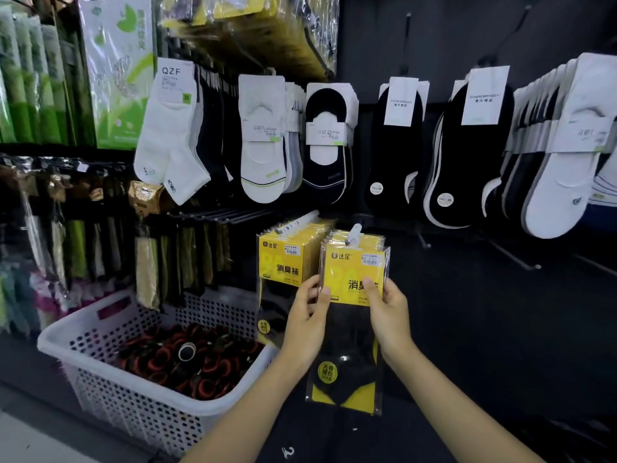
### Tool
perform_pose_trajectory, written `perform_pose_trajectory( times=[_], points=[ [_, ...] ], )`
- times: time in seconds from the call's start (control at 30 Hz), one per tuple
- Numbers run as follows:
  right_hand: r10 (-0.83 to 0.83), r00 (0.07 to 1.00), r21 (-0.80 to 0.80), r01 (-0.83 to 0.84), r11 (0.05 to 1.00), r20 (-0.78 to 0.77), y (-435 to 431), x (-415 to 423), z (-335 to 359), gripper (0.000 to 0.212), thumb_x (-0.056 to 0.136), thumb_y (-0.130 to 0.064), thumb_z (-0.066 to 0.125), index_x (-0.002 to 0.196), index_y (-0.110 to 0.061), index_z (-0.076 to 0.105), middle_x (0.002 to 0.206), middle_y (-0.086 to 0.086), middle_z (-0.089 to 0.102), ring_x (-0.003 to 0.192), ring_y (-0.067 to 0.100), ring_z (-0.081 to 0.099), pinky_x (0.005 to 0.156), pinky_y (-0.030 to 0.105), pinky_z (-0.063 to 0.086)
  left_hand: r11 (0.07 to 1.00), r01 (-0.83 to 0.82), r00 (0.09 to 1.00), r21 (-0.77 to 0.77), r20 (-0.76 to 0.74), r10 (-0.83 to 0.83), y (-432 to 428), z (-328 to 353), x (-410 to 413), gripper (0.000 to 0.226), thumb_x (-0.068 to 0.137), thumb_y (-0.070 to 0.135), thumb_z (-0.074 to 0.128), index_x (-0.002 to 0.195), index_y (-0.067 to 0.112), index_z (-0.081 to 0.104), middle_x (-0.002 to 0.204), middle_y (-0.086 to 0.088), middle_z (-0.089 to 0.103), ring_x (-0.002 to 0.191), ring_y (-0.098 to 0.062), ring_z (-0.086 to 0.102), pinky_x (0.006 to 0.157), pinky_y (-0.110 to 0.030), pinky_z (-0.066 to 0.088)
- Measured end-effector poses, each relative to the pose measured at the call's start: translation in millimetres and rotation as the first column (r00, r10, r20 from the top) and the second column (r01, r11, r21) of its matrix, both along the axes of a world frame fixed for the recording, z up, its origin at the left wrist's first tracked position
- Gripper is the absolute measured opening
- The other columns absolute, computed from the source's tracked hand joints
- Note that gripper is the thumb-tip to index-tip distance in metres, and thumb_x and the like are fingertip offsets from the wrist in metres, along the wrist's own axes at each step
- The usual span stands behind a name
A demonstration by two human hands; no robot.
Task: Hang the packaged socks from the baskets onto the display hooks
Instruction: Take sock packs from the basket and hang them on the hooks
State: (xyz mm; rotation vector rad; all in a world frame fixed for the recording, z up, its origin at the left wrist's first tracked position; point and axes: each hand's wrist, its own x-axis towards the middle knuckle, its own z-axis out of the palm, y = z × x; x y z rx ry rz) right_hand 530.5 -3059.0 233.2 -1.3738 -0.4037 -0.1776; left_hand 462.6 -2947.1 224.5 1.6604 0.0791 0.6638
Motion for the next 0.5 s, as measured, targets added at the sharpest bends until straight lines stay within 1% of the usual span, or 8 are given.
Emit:
perform_pose_trajectory(
  times=[0.07, 0.1, 0.17, 0.27, 0.37, 0.43, 0.47, 0.5],
  points=[
    [0.004, 1.0, 0.007, -0.004, 1.0, -0.024, 3, 5, 0, 0.014, 0.097, -0.023, 0.053, 0.104, -0.022, 0.065, 0.101, -0.001, 0.072, 0.092, 0.011, 0.069, 0.079, 0.027, 0.055, 1.0, -0.011, 1.0, -0.007, -0.004, 0.011, 1, -2, 3, 0.045, 0.097, 0.036, 0.044, 0.14, 0.027, 0.035, 0.125, 0.004, 0.054, 0.108, -0.002, 0.053, 0.085, -0.013, 0.041],
    [0.006, 1.0, 0.01, -0.006, 1.0, -0.028, 5, 8, 0, 0.013, 0.097, -0.023, 0.053, 0.101, -0.023, 0.065, 0.1, -0.001, 0.072, 0.091, 0.01, 0.069, 0.078, 0.025, 0.055, 1.0, -0.016, 1.0, -0.012, -0.009, 0.016, 1, -3, 4, 0.046, 0.097, 0.035, 0.044, 0.141, 0.027, 0.033, 0.125, 0.005, 0.054, 0.108, -0.002, 0.052, 0.082, -0.011, 0.04],
    [0.005, 1.0, 0.015, -0.005, 1.0, -0.031, 6, 12, -2, 0.012, 0.096, -0.022, 0.053, 0.098, -0.025, 0.065, 0.098, -0.002, 0.073, 0.09, 0.009, 0.07, 0.075, 0.023, 0.054, 0.999, -0.014, 1.0, -0.033, -0.013, 0.013, 2, -6, 7, 0.046, 0.098, 0.033, 0.043, 0.142, 0.028, 0.032, 0.126, 0.004, 0.054, 0.111, -0.005, 0.053, 0.084, -0.013, 0.04],
    [-0.013, 0.997, 0.039, 0.016, 0.999, -0.074, 8, 19, -7, 0.011, 0.096, -0.023, 0.055, 0.096, -0.026, 0.066, 0.094, -0.001, 0.073, 0.088, 0.012, 0.07, 0.078, 0.028, 0.055, 1.0, -0.006, 1.0, -0.028, -0.011, 0.006, 3, -11, 13, 0.046, 0.098, 0.035, 0.042, 0.142, 0.027, 0.034, 0.125, 0.007, 0.055, 0.114, -0.005, 0.052, 0.09, -0.016, 0.039],
    [-0.031, 0.991, 0.048, 0.037, 0.998, -0.127, 8, 28, -10, 0.014, 0.096, -0.023, 0.055, 0.1, -0.019, 0.067, 0.092, -0.001, 0.074, 0.083, 0.01, 0.071, 0.072, 0.026, 0.056, 1.0, 0.012, 0.999, 0.002, -0.037, -0.012, 3, -15, 20, 0.048, 0.097, 0.04, 0.041, 0.144, 0.027, 0.035, 0.132, 0.011, 0.051, 0.12, -0.004, 0.048, 0.096, -0.018, 0.037],
    [-0.045, 0.99, 0.023, 0.048, 0.999, -0.136, 9, 34, -10, 0.013, 0.096, -0.022, 0.055, 0.1, -0.018, 0.067, 0.095, 0.001, 0.073, 0.085, 0.011, 0.07, 0.073, 0.027, 0.056, 1.0, 0.027, 0.998, 0.002, -0.06, -0.027, 4, -15, 26, 0.05, 0.098, 0.04, 0.04, 0.145, 0.025, 0.033, 0.14, 0.009, 0.045, 0.122, -0.002, 0.045, 0.096, -0.015, 0.036],
    [-0.053, 0.991, 0.01, 0.054, 0.998, -0.126, 10, 36, -10, 0.014, 0.096, -0.021, 0.055, 0.101, -0.017, 0.067, 0.096, 0.002, 0.073, 0.087, 0.013, 0.07, 0.076, 0.028, 0.056, 1.0, 0.03, 0.997, -0.003, -0.066, -0.031, 4, -15, 29, 0.05, 0.098, 0.038, 0.04, 0.145, 0.024, 0.033, 0.142, 0.007, 0.042, 0.121, -0.001, 0.044, 0.095, -0.014, 0.036],
    [-0.058, 0.992, 0.009, 0.059, 0.998, -0.11, 10, 37, -10, 0.015, 0.096, -0.021, 0.055, 0.104, -0.016, 0.067, 0.098, 0.002, 0.072, 0.088, 0.013, 0.07, 0.076, 0.027, 0.056, 0.999, 0.03, 0.997, -0.011, -0.064, -0.031, 4, -15, 31, 0.05, 0.098, 0.037, 0.04, 0.145, 0.023, 0.033, 0.144, 0.005, 0.042, 0.12, -0.001, 0.045, 0.095, -0.014, 0.037]
  ],
)
